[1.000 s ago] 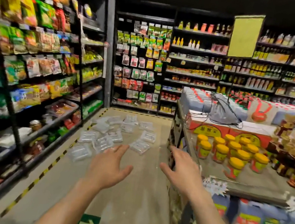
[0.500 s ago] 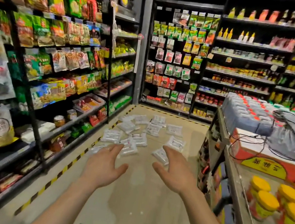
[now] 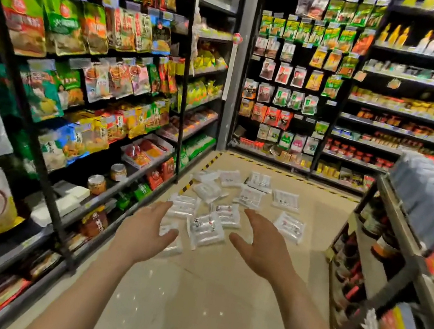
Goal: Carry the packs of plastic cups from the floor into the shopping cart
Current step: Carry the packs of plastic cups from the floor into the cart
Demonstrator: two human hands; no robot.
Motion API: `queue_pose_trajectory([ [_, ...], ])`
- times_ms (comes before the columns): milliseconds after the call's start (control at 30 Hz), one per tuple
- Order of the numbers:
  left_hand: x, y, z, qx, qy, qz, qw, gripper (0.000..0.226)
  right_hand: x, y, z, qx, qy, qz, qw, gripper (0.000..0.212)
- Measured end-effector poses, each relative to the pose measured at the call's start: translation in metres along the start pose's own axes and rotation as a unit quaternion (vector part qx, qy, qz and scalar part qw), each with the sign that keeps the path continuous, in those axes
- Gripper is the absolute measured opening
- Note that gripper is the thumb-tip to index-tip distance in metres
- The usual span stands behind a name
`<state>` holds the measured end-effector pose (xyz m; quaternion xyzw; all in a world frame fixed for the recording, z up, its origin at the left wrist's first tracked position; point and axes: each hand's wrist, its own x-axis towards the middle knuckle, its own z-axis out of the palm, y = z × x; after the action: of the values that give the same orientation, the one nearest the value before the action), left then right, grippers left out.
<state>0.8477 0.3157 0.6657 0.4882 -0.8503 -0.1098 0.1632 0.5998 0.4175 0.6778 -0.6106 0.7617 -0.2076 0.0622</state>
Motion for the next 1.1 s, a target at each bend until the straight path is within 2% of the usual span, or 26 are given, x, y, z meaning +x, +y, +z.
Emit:
queue_pose_trajectory([
  [233, 0.131, -0.054, 0.017, 0.038, -0.023, 0.017, 0.999, 0.070, 0.141, -0.003, 0.051, 0.010, -0.008, -0.016, 1.000, 0.071],
  [433, 0.286, -0.096, 0.053, 0.072, -0.046, 0.047, 0.995, 0.071, 0.294, 0.021, 0.109, 0.022, -0.025, -0.004, 0.999, 0.097],
  [500, 0.344, -0.112, 0.066, 0.073, -0.060, 0.052, 0.994, 0.071, 0.346, 0.032, 0.128, 0.041, -0.023, 0.017, 0.999, 0.097],
  [667, 0.477, -0.152, 0.092, 0.062, -0.103, 0.054, 0.991, 0.070, 0.459, 0.056, 0.170, 0.094, -0.029, 0.085, 0.992, 0.079],
  [833, 0.572, -0.195, 0.121, 0.042, -0.144, 0.064, 0.987, 0.067, 0.543, 0.063, 0.209, 0.061, -0.040, 0.112, 0.991, 0.089],
  [933, 0.626, -0.229, 0.146, 0.034, -0.188, 0.072, 0.979, 0.065, 0.589, 0.067, 0.241, 0.061, -0.018, 0.142, 0.988, 0.085],
  [1100, 0.722, -0.300, 0.216, 0.028, -0.262, 0.130, 0.956, 0.071, 0.644, 0.067, 0.326, 0.085, 0.018, 0.255, 0.963, 0.081],
])
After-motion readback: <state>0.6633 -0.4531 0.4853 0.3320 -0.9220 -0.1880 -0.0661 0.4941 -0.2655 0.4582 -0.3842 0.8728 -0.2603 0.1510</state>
